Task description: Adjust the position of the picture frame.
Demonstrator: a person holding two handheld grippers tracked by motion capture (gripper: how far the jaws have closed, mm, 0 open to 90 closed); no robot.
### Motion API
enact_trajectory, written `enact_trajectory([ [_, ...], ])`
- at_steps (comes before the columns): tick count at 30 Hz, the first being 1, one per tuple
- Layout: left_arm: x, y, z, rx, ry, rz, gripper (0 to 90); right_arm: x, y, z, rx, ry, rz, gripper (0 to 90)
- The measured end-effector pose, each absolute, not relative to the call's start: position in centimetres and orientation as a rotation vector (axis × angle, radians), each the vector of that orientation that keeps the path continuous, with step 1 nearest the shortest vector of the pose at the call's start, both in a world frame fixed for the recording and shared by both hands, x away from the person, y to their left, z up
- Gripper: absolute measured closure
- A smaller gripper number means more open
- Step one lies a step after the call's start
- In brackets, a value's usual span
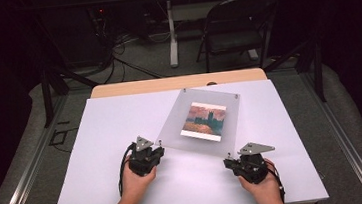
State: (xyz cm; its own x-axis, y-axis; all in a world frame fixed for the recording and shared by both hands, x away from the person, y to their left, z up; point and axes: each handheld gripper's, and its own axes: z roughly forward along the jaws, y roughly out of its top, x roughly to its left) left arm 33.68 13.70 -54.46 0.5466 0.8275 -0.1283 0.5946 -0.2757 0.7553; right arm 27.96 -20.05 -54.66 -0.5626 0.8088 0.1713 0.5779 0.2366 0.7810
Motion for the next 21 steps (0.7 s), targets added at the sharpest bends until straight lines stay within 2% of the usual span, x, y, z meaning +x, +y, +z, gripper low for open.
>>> enact_trajectory([
  [21,30.0,14.2,-53.5,1.958,1.132,0.326,85.3,30.5,-21.2,-54.1,1.323,2.189,1.247,85.8],
])
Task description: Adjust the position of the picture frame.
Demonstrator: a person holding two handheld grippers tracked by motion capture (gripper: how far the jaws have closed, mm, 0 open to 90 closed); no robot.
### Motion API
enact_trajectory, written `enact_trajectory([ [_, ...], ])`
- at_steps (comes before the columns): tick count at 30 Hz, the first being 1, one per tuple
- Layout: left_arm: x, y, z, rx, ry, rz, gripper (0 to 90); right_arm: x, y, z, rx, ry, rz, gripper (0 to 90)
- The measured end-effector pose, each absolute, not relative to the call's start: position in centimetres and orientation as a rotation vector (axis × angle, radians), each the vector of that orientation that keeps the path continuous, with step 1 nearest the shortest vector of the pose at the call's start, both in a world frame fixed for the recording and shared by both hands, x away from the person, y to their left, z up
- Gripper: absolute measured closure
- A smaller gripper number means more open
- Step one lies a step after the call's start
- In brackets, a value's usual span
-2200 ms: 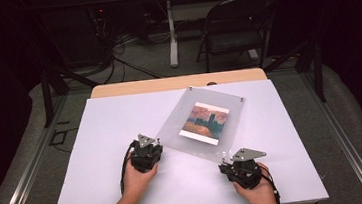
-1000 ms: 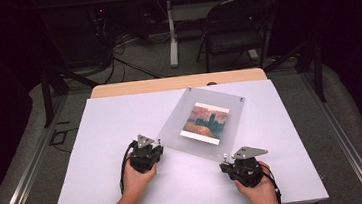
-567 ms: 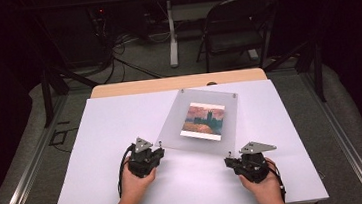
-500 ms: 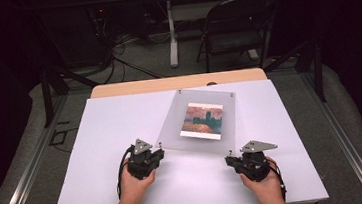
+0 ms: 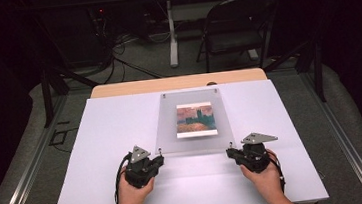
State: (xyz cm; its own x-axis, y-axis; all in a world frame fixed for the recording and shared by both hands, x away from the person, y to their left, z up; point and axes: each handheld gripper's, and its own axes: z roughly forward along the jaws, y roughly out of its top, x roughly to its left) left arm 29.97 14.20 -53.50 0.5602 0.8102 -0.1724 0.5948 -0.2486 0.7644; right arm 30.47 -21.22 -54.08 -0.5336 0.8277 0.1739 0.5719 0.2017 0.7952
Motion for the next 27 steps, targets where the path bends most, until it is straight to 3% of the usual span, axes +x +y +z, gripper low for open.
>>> enact_trajectory([
  [8,29.6,14.4,-53.2,1.949,1.141,0.319,85.3,31.1,-21.3,-54.0,1.325,2.187,1.258,85.7],
  [27,32.6,16.4,-53.0,1.872,1.215,0.303,85.2,33.4,-19.1,-53.3,1.359,2.183,1.276,85.4],
])
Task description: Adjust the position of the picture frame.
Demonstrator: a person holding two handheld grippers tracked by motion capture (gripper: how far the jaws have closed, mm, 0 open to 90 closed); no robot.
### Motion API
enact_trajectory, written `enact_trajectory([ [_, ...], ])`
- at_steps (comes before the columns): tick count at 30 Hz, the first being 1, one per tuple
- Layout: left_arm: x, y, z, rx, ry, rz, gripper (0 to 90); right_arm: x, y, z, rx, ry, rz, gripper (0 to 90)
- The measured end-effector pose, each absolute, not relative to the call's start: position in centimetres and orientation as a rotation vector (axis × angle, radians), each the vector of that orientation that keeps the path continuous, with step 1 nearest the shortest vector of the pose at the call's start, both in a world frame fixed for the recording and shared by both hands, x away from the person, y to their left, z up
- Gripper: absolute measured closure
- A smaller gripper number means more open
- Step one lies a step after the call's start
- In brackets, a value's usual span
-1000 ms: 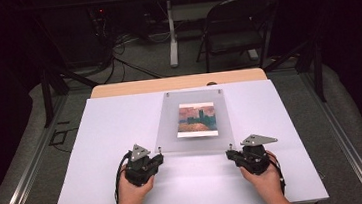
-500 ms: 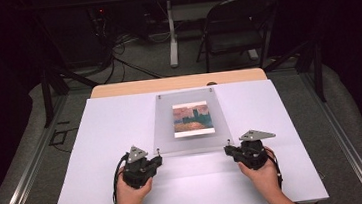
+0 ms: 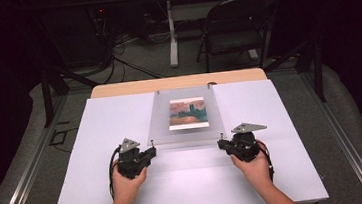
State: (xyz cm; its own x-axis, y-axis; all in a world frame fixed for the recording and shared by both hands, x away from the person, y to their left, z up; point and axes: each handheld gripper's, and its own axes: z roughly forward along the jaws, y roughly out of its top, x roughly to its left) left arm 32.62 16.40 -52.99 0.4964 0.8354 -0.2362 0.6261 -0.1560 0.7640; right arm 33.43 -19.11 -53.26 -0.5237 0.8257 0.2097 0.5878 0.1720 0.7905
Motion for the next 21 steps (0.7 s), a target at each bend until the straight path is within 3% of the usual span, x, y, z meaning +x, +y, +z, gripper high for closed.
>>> enact_trajectory([
  [21,33.2,15.9,-54.6,1.940,1.252,0.291,85.2,33.9,-18.9,-55.3,1.368,2.212,1.219,84.7],
])
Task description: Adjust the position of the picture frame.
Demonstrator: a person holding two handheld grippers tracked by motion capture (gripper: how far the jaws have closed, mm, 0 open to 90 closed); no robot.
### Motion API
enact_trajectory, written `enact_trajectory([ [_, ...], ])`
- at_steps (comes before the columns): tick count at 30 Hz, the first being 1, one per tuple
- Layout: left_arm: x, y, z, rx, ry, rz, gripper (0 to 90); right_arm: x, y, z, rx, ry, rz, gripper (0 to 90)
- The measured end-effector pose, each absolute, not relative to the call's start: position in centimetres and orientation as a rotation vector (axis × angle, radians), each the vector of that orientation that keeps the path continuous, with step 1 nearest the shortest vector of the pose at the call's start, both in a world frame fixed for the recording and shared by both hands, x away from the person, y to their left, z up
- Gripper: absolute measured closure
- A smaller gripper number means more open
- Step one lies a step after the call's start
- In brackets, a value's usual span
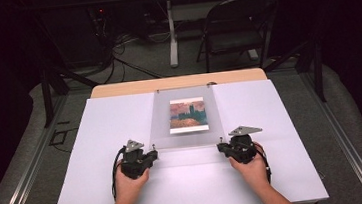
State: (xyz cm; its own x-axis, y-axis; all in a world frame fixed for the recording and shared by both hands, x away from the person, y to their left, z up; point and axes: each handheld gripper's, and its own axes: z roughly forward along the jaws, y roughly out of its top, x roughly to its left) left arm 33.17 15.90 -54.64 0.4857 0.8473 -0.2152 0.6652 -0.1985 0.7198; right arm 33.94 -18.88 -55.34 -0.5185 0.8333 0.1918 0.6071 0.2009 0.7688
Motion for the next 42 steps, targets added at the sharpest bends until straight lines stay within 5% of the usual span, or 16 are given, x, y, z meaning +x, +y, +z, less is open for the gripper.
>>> enact_trajectory([
  [12,33.1,15.8,-54.9,1.938,1.253,0.296,85.0,33.9,-18.9,-55.8,1.375,2.208,1.226,84.1],
  [16,33.1,15.8,-54.9,1.938,1.265,0.282,83.7,33.9,-19.2,-56.1,1.417,2.191,1.261,77.7],
  [28,32.4,15.0,-54.7,1.958,1.287,0.233,52.4,33.0,-19.7,-55.6,1.426,2.210,1.207,48.0],
  [42,30.4,16.6,-53.8,2.019,1.197,0.300,41.0,30.1,-22.4,-53.9,1.262,2.247,1.184,43.9],
])
